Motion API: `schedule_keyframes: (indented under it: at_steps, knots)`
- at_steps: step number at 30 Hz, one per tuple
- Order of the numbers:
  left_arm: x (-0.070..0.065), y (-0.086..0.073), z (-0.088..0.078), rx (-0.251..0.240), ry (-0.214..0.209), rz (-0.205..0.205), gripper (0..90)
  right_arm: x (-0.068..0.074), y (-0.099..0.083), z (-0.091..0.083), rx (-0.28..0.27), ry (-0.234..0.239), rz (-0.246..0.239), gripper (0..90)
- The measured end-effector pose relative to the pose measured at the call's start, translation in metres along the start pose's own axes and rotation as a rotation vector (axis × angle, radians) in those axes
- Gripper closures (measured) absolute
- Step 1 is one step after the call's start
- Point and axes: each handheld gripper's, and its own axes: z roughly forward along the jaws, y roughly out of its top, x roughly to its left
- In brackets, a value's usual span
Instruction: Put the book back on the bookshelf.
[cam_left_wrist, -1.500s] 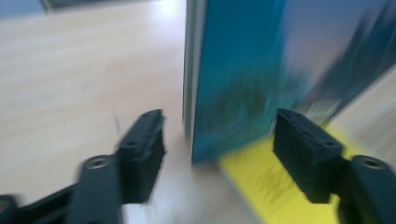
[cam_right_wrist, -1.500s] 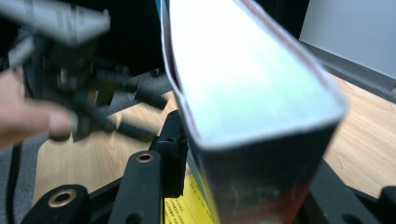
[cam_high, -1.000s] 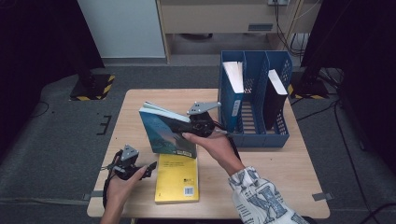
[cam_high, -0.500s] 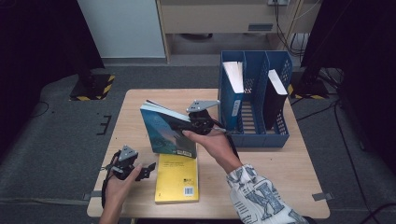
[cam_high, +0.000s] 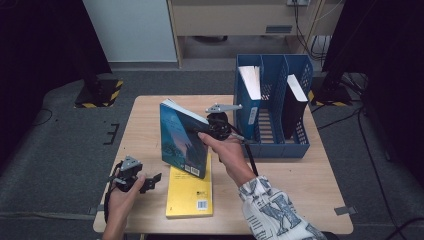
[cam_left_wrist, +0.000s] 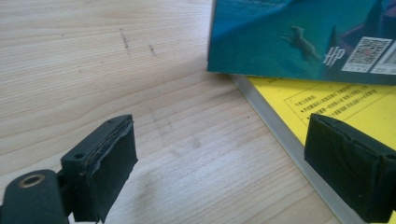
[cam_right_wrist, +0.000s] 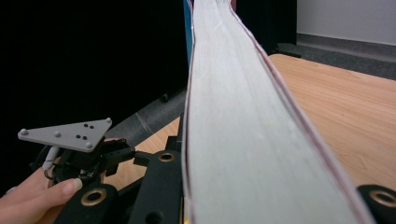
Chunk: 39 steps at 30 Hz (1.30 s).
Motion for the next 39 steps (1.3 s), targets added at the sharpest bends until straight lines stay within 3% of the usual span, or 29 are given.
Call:
schedule_keyframes:
  at_steps: [8, 20, 28, 39]
  knots:
    - [0.005, -0.002, 0.002, 0.03, 0.01, -0.02, 8.5, -0.003, 0.0, -0.005, -0.008, -0.021, 0.055, 73.6]
    - [0.012, -0.005, 0.006, 0.067, 0.027, -0.04, 8.5, 0.0, -0.002, -0.025, -0.017, -0.053, 0.067, 73.7]
    - [0.013, -0.008, 0.009, 0.084, 0.066, -0.031, 8.6, 0.0, -0.009, -0.043, -0.031, -0.063, 0.066, 73.6]
    - [0.013, -0.01, 0.016, 0.13, 0.079, -0.005, 7.9, -0.002, -0.012, -0.067, -0.049, -0.079, 0.065, 73.6]
